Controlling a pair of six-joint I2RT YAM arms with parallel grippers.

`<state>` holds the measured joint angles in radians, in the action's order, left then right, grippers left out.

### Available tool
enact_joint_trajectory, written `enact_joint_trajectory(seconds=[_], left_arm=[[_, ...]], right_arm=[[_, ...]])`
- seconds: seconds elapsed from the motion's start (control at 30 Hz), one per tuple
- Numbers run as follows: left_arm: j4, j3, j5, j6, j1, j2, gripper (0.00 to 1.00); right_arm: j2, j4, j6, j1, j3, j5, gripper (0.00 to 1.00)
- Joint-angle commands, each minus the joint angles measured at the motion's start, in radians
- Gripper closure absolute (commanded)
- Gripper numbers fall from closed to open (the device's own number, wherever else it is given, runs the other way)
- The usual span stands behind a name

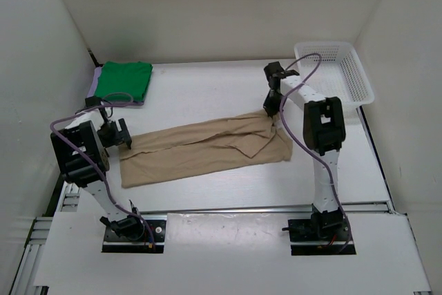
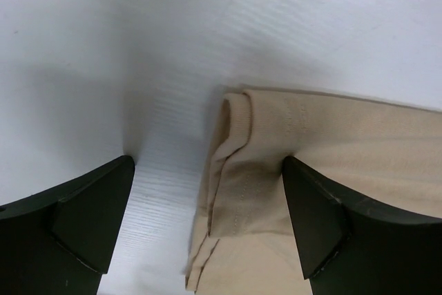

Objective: Fold and stack the t-shirts
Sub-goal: Rotate the tshirt 90 degrees

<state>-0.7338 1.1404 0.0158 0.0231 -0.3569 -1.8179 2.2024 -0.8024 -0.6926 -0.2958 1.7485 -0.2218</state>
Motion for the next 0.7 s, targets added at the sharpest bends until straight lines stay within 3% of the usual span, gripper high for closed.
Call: enact_joint_trajectory(seconds=[0.0,0.17,0.3,0.43,0.47,0.5,0.6,0.67], left_arm=[[0.03,-0.106,0.156,-0.023,-0.031,-0.021,0.02],[-0.012,-0.139,0.145,-0.023,-0.031,0.049,0.02],[-0.055,-0.148,0.145,-0.023,-0.031,0.101,0.02],[-0.094,-0.148,0.11,-0.023,-0.051,0.17,0.01],[-0.11,-0.139,0.11,-0.023,-0.051,0.184,0.01],[-0.119,-0.13,0.093,-0.023,-0.051,0.196,0.01],[-0.162,-0.076,0.023,-0.023,-0.077,0.249,0.01],[-0.174,-0.033,-0.016,-0.023,-0.099,0.284,0.01]], right_arm=[[0.116,-0.006,-0.004,-0.008,0.204,-0.016,0.96],[0.244,0.026,-0.079,-0.008,0.394,0.031,0.93],[0.325,0.228,-0.125,-0.008,0.477,0.13,0.84],[0.471,0.308,-0.16,-0.008,0.775,0.185,0.63],[0.462,0.342,-0.16,-0.008,0.775,0.194,0.51],[0.389,0.359,-0.151,-0.008,0.749,0.184,0.47],[0.159,0.419,-0.069,-0.008,0.51,0.126,0.38],[0.029,0.364,-0.045,-0.008,0.395,0.092,0.36]])
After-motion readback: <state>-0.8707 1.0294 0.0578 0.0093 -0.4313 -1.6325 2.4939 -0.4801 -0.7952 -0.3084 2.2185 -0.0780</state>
